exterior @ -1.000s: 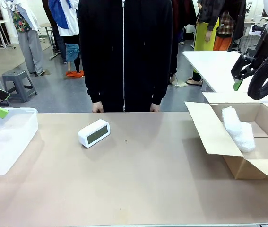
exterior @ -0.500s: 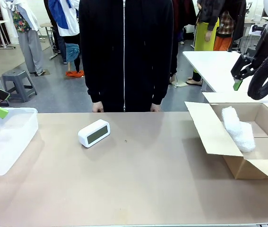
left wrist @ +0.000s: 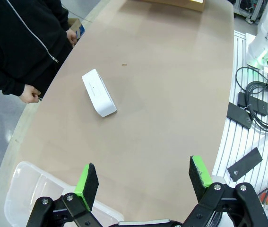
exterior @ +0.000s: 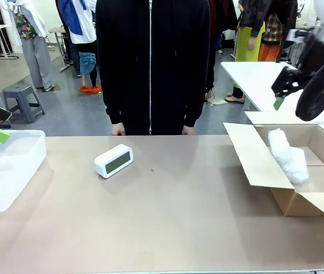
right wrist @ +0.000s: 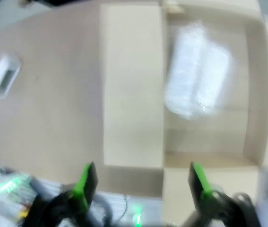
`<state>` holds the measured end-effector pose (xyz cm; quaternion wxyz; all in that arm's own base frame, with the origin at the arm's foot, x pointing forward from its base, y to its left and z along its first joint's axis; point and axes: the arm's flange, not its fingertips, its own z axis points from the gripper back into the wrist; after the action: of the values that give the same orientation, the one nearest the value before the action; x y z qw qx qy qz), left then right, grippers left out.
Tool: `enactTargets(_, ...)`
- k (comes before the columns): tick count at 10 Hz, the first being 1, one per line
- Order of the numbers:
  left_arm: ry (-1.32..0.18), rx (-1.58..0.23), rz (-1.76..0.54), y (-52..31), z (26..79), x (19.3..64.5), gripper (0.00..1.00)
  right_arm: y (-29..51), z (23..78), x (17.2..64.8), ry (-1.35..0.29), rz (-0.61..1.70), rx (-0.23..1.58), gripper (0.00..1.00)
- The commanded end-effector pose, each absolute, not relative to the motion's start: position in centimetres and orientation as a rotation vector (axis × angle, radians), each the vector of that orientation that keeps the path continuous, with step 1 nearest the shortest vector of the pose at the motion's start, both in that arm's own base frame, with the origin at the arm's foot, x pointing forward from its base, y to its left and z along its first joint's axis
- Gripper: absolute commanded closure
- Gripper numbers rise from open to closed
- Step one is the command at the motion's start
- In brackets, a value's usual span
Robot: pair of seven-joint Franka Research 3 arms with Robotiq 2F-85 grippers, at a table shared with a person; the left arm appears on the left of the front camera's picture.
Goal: Separate and place wrapped and unwrapped clocks.
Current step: Pick up the Digital clock indicated by the person.
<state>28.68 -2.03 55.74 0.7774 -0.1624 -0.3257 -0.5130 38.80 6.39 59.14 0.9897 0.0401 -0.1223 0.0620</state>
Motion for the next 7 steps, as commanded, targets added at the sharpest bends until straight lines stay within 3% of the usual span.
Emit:
enactTargets(1, -0.712, -0.370, -1.128, -1.9, 55.7, 28.8, 0.00, 11.2, 57.8, 37.9, -0.298, 0.482, 0.168, 0.00)
enactTargets(4, -0.712, -0.370, -1.128, -1.9, 55.7, 28.8, 0.00, 19.5, 56.5, 34.4, -0.482, 0.886, 0.281, 0.00)
enactTargets(7, -0.712, -0.370, -1.128, -1.9, 55.7, 28.8, 0.00, 20.5, 56.3, 30.5, -0.567, 1.133, 0.438, 0.00)
